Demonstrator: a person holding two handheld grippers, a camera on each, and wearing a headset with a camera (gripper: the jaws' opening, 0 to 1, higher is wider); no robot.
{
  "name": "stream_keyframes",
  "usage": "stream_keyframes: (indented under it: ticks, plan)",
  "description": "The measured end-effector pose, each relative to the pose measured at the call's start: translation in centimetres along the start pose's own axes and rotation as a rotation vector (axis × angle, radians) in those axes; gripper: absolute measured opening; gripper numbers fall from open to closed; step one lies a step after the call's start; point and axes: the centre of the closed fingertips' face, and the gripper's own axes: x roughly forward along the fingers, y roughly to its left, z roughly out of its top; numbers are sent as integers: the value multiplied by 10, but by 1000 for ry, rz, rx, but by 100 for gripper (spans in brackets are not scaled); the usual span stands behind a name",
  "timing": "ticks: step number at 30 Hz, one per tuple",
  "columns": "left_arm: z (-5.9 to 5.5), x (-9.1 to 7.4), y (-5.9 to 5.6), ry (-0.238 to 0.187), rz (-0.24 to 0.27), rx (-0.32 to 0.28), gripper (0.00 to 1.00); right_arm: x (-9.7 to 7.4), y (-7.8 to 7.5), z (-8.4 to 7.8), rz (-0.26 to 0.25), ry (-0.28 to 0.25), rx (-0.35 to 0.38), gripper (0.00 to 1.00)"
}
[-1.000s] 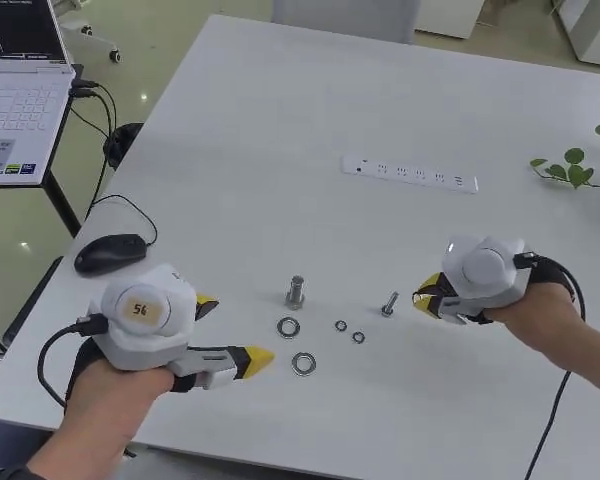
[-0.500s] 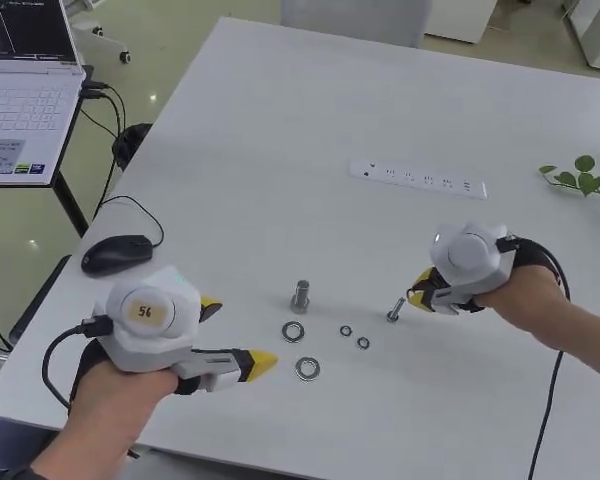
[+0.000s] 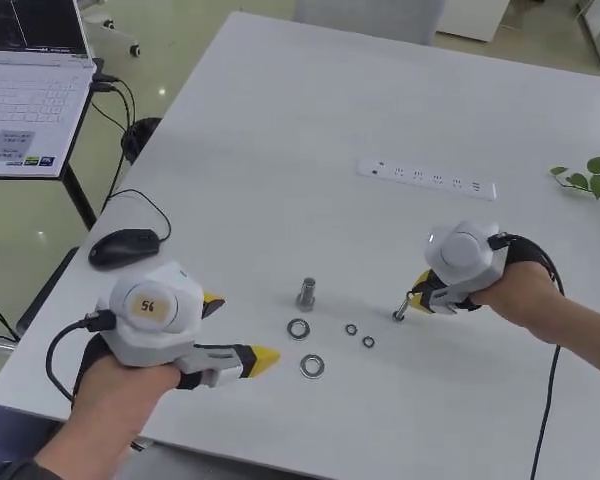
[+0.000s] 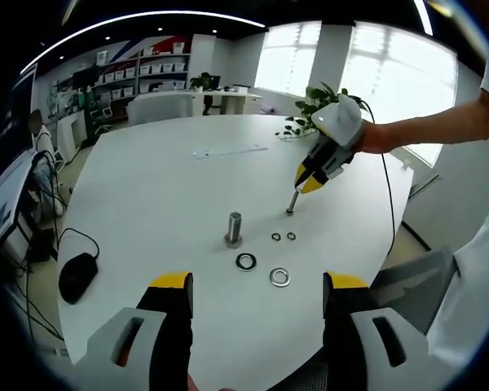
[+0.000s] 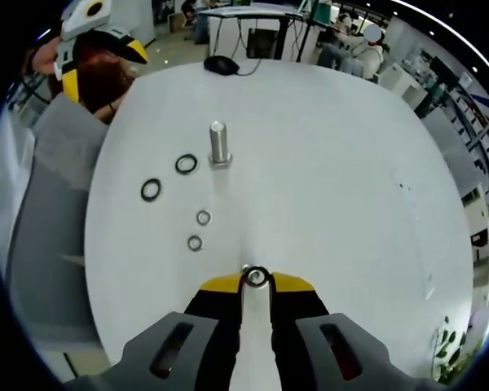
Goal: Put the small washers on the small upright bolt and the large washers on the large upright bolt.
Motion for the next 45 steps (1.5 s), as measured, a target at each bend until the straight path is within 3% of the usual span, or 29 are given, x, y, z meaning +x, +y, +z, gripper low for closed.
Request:
stream_keyframes:
  ticks: [27,45]
  plan:
    - [-3,-1,4,0,8,-13,64,11,5,-4,21,47,-27,13]
    - [-3,-3,4,2,11,-11,64,40,9,-16,43,97,-22,13]
